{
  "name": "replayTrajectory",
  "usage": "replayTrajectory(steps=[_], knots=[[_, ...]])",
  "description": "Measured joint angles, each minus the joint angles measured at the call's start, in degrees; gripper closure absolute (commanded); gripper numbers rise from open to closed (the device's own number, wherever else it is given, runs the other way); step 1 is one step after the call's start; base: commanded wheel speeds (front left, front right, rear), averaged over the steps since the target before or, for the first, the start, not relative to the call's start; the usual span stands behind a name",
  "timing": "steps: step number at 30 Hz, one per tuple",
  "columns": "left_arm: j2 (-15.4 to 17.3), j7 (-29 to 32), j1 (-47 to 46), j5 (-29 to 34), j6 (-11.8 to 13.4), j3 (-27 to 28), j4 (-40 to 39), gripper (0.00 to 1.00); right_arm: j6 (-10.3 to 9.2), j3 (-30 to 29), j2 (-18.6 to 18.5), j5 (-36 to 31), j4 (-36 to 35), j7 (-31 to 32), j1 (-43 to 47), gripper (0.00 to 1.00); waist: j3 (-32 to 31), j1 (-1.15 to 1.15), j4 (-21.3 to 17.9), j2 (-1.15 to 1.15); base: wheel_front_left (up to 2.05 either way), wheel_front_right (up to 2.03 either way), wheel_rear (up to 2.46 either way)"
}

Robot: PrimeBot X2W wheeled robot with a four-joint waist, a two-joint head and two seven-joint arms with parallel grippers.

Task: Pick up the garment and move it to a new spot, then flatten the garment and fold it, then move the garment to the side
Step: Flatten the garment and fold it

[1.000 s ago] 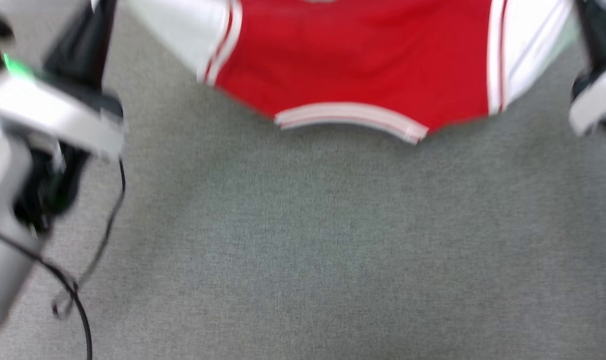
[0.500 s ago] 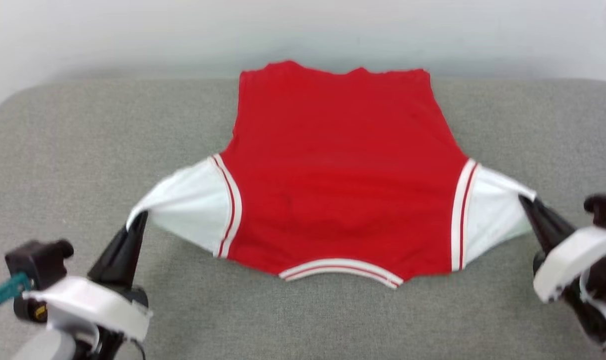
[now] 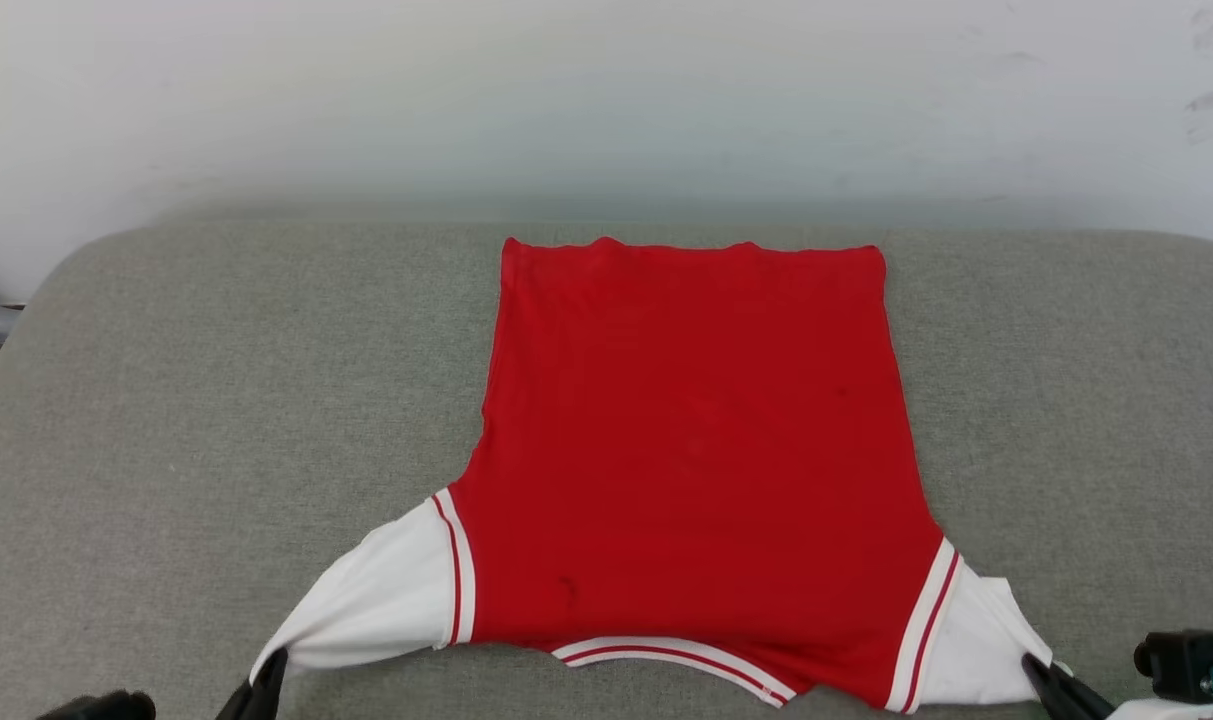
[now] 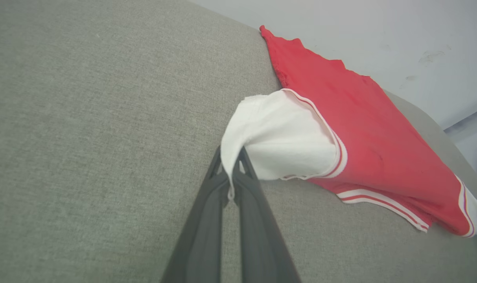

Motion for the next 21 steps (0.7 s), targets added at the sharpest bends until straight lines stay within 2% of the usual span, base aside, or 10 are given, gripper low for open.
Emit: replayTrajectory(steps=[8,18,21], knots=[[-2.8,0.0,6.6,-0.9,-0.9,1.7,1.8,1.0,0.01,-1.6,1.3,-1.4,-1.2,2.6,8.4,1.0,-1.2,0.0,0.2,0.0,0.0,0.0,0.0],[-4.1,0.0,8.9,-0.2,-1.8,2.8,3.7,1.0,0.03,-3.3,1.7,0.0,-2.4,4.6,12.1,1.0,-2.0,0.01,0.3,0.0,0.0,0.0,0.0],[-4.8,0.0,8.7,0.8,-1.8,3.1,3.6,1.0,0.02,-4.7,2.7,0.0,-3.0,4.4,11.9,0.21,-2.2,0.02,0.3,0.0,0.0,0.0,0.0]])
